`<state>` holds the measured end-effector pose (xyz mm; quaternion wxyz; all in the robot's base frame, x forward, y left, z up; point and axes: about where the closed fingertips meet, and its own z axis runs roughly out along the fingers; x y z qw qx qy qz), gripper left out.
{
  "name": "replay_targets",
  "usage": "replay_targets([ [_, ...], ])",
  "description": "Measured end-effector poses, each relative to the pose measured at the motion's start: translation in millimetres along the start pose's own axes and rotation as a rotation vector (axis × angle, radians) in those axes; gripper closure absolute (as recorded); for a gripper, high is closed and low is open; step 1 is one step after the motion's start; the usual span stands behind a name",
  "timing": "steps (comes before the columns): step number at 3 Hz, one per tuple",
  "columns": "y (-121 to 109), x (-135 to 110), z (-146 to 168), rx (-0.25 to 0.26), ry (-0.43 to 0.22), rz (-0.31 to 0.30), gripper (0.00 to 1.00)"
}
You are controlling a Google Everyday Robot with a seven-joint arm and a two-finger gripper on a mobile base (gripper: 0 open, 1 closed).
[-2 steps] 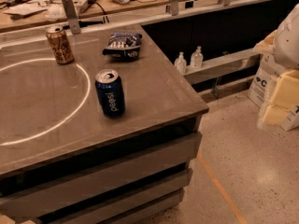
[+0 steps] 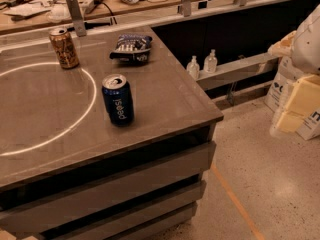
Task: Move pepsi can near orange can
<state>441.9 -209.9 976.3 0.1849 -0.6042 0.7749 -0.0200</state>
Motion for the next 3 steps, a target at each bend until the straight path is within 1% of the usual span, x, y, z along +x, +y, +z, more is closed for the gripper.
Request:
replay_targets([
  [1,-7.9,-27.9,15.6,0.025,-0.207,-0.023,0.00],
  [2,-13.6,-60.8,27.9,0.046,-0.405,-0.052,0.00],
  [3,-15.5,-90.7,49.1,0.025,-0.570,-0.058,0.00],
])
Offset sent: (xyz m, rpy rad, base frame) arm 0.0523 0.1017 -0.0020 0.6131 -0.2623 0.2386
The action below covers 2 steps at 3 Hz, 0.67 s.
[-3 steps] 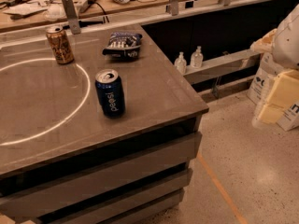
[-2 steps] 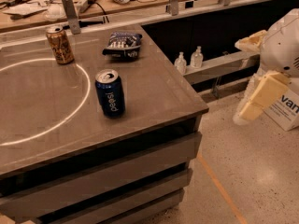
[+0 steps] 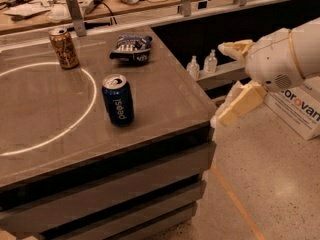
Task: Move pepsi can near orange can
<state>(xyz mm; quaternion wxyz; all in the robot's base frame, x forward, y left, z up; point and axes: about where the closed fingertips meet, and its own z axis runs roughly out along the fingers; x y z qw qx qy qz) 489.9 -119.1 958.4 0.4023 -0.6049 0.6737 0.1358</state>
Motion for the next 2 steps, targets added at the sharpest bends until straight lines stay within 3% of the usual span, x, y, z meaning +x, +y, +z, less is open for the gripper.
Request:
replay_targets([
  [1,0.0,3.0,58.9,-0.021,-0.082,0.032,0.00],
  [2,-0.1,0.7,60.3,-0.020,-0.093,0.032,0.00],
])
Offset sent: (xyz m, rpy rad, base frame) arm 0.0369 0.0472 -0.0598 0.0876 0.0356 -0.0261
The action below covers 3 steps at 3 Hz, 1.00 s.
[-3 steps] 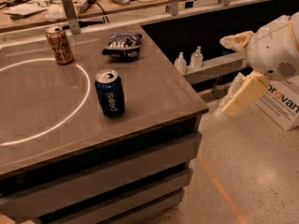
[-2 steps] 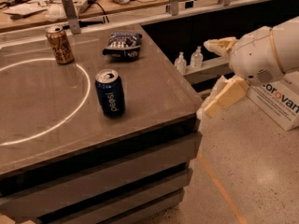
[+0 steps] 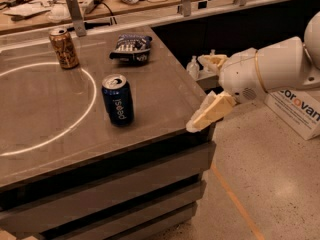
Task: Move pepsi can near orange can
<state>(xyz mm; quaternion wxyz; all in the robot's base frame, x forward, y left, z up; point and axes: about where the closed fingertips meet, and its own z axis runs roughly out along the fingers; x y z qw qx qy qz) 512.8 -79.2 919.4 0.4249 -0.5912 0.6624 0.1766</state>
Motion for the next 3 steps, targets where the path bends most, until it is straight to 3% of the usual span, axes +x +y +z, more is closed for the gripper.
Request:
replay_targets([
  [1,1.6,-18.3,15.1,-0.001,-0.094,0.000,0.00],
  [2,6.4,-36.5,59.4,-0.058,-0.218,0.022,0.00],
  [3,15.2,-41.3,89.8,-0.130,-0.276,0.059,0.00],
])
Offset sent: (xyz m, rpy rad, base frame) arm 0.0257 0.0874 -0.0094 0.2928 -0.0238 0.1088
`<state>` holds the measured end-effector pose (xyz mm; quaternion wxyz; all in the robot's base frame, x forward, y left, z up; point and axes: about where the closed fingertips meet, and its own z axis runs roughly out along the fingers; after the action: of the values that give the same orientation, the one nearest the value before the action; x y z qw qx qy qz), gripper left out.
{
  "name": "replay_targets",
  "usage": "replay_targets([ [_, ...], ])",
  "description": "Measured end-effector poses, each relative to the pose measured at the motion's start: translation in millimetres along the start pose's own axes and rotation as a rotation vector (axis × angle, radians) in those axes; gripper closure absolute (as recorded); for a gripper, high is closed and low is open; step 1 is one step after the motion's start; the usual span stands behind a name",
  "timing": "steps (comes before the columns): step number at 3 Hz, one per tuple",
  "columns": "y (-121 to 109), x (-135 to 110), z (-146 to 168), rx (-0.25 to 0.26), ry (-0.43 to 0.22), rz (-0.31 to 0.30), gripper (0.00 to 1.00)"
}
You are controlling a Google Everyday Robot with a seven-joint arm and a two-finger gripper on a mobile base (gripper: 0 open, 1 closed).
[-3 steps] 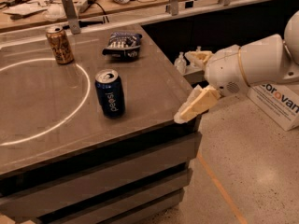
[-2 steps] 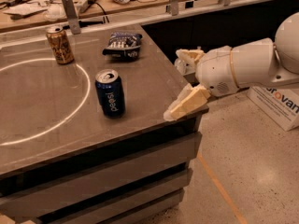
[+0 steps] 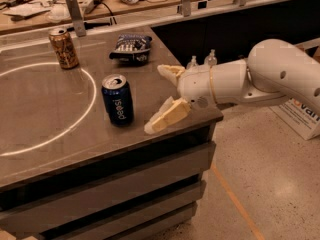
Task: Move pepsi can near orange can
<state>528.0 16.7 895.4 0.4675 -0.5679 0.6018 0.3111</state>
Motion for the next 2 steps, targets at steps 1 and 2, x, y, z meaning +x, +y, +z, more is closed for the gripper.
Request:
replay_targets([
  [1,-4.1,2.2,37.5,-0.055,-0.062,0.026,0.00],
  [2,-6.5,-6.2,64.6,-0.104,-0.131,0.033,0.11],
])
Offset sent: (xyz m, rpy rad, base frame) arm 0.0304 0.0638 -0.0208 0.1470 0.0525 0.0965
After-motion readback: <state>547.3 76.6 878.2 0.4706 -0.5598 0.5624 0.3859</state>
